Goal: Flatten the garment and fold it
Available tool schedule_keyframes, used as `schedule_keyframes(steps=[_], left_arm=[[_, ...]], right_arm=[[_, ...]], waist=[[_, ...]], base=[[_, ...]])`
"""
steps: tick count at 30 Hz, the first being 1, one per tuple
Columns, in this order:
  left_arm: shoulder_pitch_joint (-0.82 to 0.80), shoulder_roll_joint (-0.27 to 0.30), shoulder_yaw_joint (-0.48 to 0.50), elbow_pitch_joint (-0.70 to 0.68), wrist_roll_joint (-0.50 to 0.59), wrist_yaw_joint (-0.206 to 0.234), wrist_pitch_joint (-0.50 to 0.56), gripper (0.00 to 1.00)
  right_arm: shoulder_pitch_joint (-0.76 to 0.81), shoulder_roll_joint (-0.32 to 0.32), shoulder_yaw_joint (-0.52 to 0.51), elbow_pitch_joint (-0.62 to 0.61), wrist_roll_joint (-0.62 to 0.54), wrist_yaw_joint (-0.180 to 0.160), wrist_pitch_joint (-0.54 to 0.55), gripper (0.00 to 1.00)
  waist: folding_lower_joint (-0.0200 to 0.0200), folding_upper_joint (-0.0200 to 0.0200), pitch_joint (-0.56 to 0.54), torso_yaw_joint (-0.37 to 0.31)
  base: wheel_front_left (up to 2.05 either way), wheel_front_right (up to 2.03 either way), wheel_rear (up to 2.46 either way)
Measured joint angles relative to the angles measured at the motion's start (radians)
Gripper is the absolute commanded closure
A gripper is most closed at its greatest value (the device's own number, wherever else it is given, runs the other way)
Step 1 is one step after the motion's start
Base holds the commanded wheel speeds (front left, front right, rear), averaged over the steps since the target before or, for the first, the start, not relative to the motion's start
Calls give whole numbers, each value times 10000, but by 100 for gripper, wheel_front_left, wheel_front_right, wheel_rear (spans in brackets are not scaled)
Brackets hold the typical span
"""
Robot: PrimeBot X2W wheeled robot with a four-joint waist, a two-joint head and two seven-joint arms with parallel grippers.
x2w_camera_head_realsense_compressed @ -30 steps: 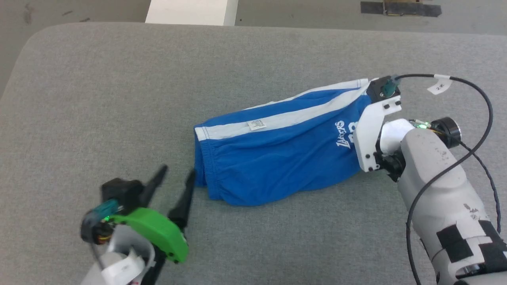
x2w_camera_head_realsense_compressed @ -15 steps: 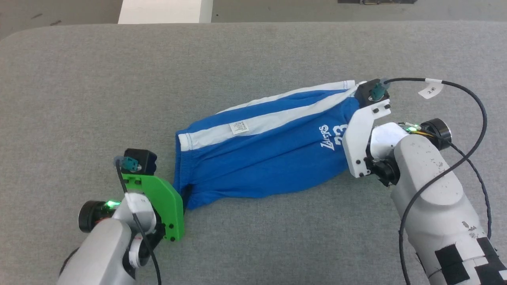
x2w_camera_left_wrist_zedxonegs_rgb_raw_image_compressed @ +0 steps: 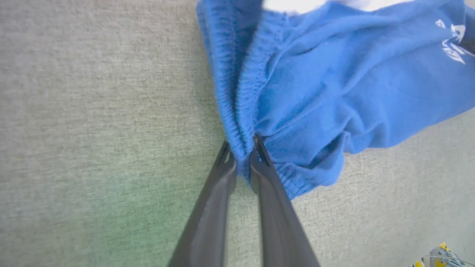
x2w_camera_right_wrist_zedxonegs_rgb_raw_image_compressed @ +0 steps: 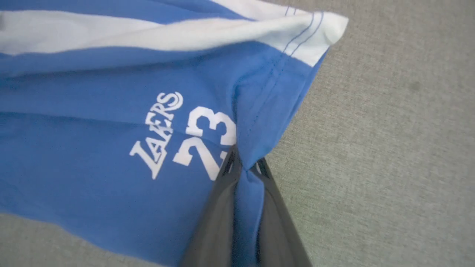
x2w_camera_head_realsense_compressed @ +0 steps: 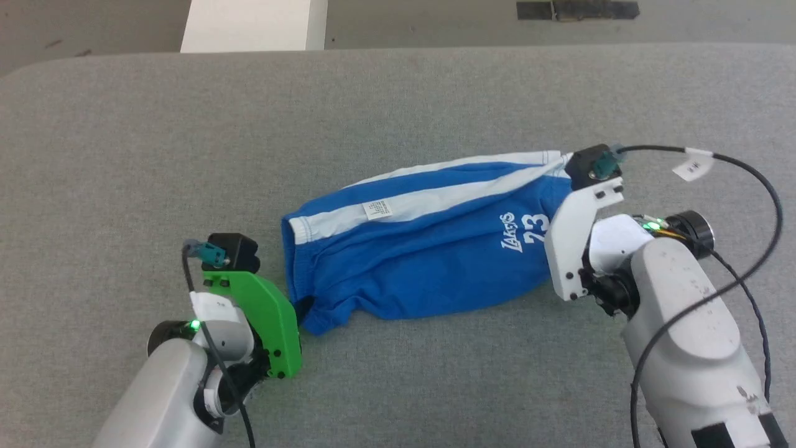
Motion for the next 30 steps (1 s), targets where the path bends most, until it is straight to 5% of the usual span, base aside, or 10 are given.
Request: schedule_keyframes(steps=[18,19,20,21,26,30], left_arm=[[1825,619,859,-813,-1256,612,932,100],[1882,614,853,-815,-1273,633,959,60],[1905,604,859,-815,-1302,644,959,0],[1912,596,863,-815,-1312,646,949,0],[1912,581,1647,-1331,-1659,677,178,0],[1857,637,2615,-1735,-1011,506,-2222,0]], right_arm=[[5410,15,-1198,-5173,2408,2,1103,100],[5583,15,-1250,-5208,2506,2,1037,86],[5681,15,-1300,-5229,2598,2,920,47],[5749,10,-1350,-5235,2658,2,790,0],[6077,4,-1950,-5674,3168,0,79,0],[6144,-4,-2470,-5990,3014,0,-38,0]], waist=[[0,0,-1222,-385],[0,0,-1228,-401],[0,0,-1234,-408],[0,0,-1248,-409],[0,0,-1383,-328],[0,0,-1479,-349]], base=[[0,0,0],[0,0,0],[0,0,0],[0,0,0],[0,0,0],[0,0,0]])
